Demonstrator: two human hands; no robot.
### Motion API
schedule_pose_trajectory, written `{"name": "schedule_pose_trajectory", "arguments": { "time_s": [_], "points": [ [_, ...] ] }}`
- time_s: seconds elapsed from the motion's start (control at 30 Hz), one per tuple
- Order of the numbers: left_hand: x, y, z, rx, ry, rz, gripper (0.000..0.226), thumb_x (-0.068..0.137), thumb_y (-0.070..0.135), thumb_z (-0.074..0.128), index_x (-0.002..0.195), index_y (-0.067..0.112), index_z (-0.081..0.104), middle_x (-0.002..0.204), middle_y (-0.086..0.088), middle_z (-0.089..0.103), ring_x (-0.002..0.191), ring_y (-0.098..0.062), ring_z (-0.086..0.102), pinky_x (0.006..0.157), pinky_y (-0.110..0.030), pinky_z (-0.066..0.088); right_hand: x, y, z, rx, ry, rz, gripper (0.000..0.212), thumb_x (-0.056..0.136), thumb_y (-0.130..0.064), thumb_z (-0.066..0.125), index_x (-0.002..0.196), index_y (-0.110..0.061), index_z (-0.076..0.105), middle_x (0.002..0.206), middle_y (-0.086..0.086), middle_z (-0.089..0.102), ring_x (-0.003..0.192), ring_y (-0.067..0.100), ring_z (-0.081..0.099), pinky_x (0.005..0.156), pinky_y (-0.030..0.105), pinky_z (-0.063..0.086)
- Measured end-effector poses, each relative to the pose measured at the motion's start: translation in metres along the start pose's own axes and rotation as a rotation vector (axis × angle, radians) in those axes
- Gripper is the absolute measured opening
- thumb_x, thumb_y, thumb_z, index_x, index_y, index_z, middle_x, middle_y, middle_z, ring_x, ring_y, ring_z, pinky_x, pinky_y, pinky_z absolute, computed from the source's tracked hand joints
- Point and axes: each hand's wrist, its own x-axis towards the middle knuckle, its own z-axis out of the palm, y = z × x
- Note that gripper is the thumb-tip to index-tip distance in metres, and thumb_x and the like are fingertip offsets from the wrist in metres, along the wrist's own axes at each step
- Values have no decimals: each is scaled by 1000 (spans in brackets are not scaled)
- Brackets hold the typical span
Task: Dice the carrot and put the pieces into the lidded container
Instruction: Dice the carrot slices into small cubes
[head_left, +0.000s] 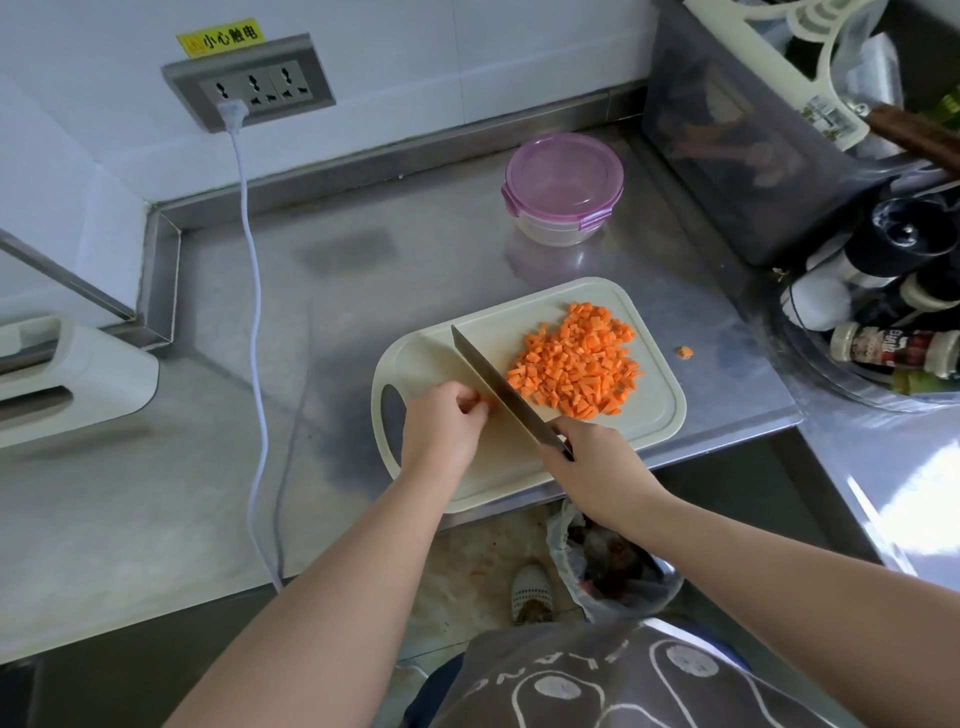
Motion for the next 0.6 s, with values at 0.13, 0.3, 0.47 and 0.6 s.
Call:
{"name": "schedule_pose_trajectory", "arguments": {
  "time_s": [0.13, 0.3, 0.47, 0.6],
  "points": [
    [3, 4, 2, -58, 10, -65, 17, 88, 25, 66, 98, 12, 71, 92, -3, 71, 87, -18, 64, 75, -28, 49, 1, -2, 5, -67, -17, -16, 28, 99, -24, 39, 122, -16, 52, 82, 5, 60, 71, 24, 58, 64, 36, 49],
    [4, 4, 4, -128, 1, -149, 15, 86, 26, 68, 94, 13, 71, 84, -1, 68, 80, -15, 61, 68, -23, 42, 2, -4, 8, -221, -52, -57, 29, 102, -25, 31, 122, -13, 47, 92, 11, 63, 81, 30, 62, 74, 46, 54],
    [7, 1, 4, -159, -34, -206, 14, 86, 28, 66, 94, 18, 72, 87, -2, 73, 84, -17, 65, 67, -24, 44, 6, -6, 9, -294, -68, -48, 30, 101, -21, 30, 126, -13, 45, 94, 11, 63, 83, 31, 64, 75, 47, 55],
    [11, -1, 5, -185, -36, -248, 12, 84, 29, 68, 92, 20, 70, 89, -1, 72, 87, -17, 66, 70, -25, 47, 6, -7, 6, -275, -78, -37, 30, 101, -21, 29, 124, -12, 47, 95, 11, 63, 84, 30, 63, 76, 46, 55]
  ]
}}
